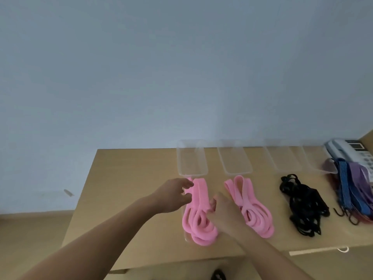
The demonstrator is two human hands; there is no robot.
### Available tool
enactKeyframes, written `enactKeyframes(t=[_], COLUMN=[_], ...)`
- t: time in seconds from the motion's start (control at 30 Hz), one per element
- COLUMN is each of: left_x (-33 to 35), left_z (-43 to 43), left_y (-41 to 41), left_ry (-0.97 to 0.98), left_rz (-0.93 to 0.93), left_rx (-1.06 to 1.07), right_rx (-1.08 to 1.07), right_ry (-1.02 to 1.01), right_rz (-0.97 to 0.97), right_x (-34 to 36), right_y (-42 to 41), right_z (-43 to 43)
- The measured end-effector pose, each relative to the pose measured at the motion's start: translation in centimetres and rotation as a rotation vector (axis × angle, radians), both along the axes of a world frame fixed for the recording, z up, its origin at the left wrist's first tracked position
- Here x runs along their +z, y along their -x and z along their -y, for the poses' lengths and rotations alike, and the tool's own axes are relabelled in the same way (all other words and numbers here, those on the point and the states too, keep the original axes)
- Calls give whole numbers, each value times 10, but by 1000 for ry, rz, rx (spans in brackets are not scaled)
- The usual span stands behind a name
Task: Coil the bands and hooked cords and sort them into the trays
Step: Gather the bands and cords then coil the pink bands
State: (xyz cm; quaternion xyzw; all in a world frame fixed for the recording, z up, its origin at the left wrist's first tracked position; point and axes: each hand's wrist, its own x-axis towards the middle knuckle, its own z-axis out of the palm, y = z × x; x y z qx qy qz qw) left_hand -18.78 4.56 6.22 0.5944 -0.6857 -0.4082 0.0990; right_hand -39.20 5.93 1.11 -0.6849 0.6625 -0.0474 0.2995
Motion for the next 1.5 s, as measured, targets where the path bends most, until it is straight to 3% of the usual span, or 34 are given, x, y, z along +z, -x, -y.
enactKeyframes(t=[0.2,0.53,0.67,0.77,0.87,1.0,1.13,1.3,1.5], left_x=[15,65,95,119,138,154,160,160,167], left_z=[-4,-5,-2,1,4,3,3,2,8], left_y=[8,20,38,51,56,60,59,45,26], left_ry=[3,189,347,397,318,264,240,37,-254], left_rz=[16,64,-120,-259,-352,-543,-572,-601,-745], left_rx=[-54,-265,-86,83,207,259,299,322,371], right_rx=[48,-130,-116,-29,14,107,217,254,261], right_ry=[-88,-306,-389,-398,-203,21,142,182,270], right_rz=[80,755,890,836,739,919,1003,838,829], right_x=[20,101,133,157,176,204,216,218,215], right_y=[13,25,34,47,61,65,50,29,7], right_z=[4,42,57,62,67,71,69,73,72])
